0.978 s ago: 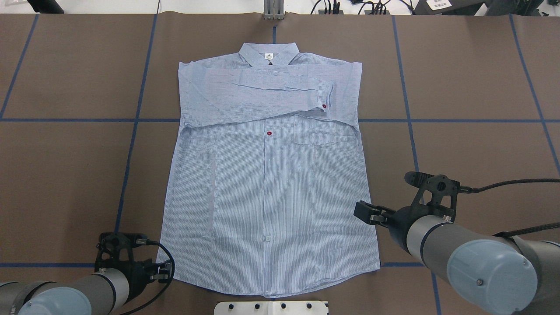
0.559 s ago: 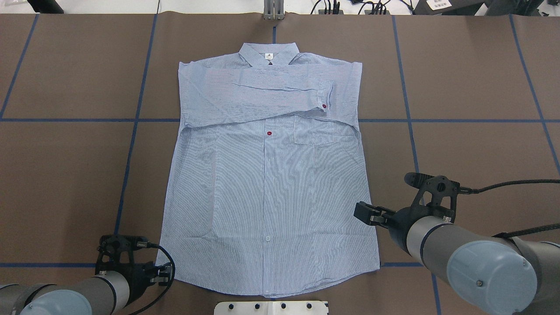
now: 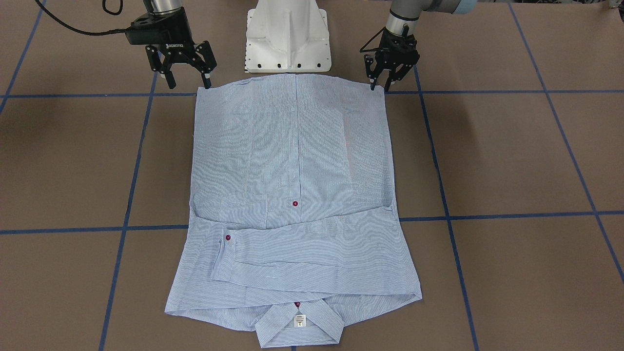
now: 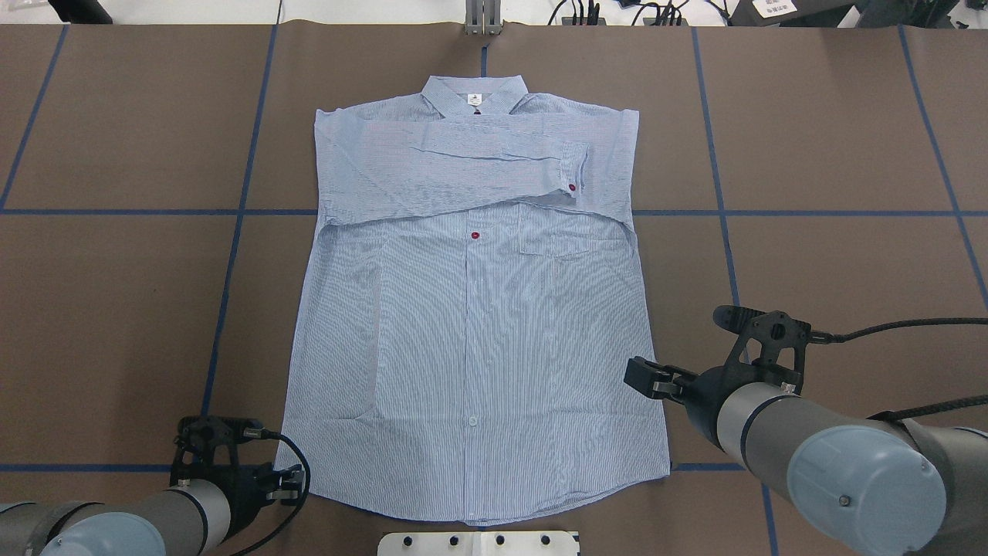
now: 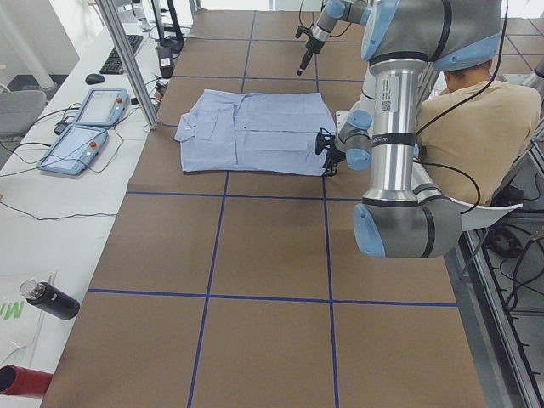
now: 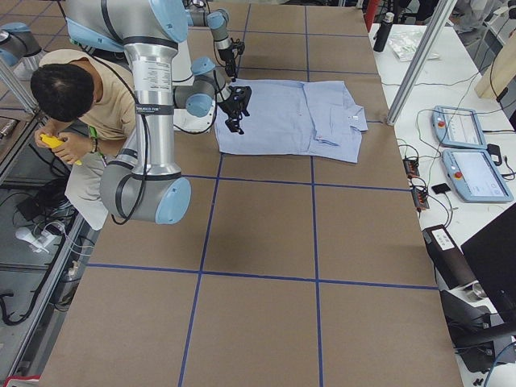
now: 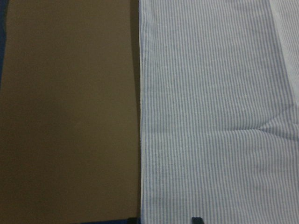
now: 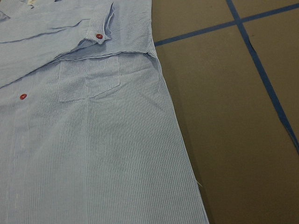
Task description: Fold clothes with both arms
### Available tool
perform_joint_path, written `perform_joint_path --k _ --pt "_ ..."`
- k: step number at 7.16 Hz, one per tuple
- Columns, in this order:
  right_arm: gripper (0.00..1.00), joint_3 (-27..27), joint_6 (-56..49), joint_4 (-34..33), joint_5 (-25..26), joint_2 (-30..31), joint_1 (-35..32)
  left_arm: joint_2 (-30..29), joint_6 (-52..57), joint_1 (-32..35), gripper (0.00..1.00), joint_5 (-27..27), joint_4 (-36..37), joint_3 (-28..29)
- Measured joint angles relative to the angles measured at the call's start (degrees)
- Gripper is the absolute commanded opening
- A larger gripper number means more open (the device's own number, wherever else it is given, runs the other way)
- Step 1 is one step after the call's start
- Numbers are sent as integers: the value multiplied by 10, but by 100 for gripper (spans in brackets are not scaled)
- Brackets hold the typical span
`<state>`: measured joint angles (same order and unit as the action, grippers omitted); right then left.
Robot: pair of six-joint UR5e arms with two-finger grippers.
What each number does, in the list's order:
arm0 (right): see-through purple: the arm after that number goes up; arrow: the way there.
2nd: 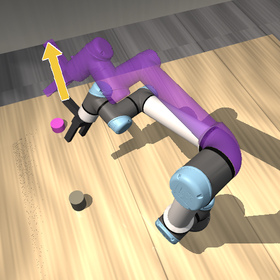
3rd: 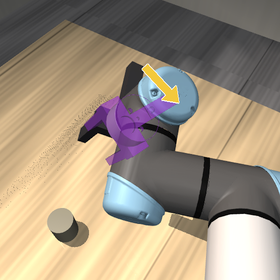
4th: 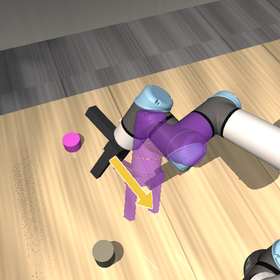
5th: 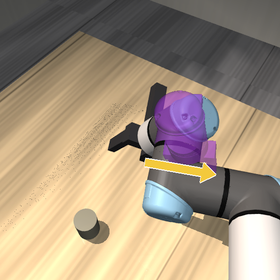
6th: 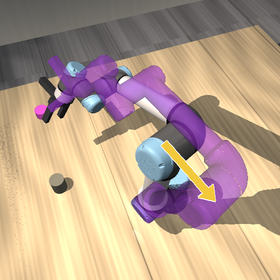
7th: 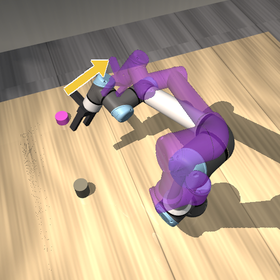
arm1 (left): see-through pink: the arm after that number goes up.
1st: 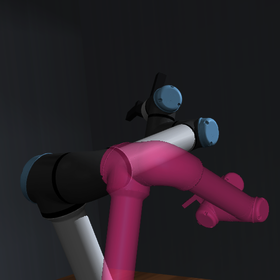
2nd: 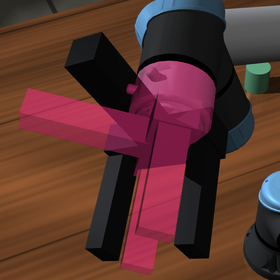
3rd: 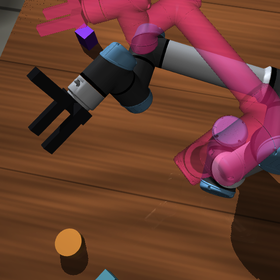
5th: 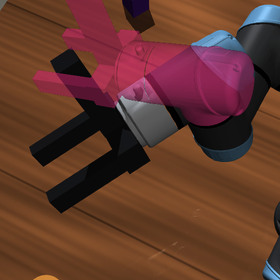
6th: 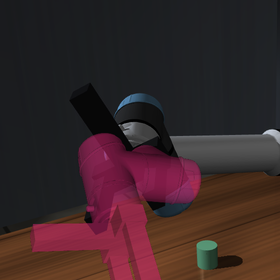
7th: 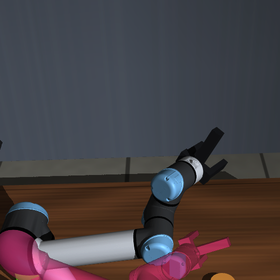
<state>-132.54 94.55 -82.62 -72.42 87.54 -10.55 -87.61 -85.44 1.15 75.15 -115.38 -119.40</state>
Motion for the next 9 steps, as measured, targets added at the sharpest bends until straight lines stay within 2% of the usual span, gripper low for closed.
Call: perform_joint_path --k 2,3,4,5,7,9 --pt "100 0 0 1 0 0 0 0 0 -1 44 0 1 1" --pt "100 0 0 1 0 0 0 0 0 -1 32 0 1 1" --pt "100 0 0 1 0 0 0 -1 0 -2 27 0 1 1" --pt "100 0 0 1 0 0 0 -5 0 -2 27 0 1 1" --pt "100 0 0 1 0 0 0 -7 0 -3 10 1 1 1" --pt "100 0 0 1 0 -1 0 -6 -1 -2 12 0 1 2"
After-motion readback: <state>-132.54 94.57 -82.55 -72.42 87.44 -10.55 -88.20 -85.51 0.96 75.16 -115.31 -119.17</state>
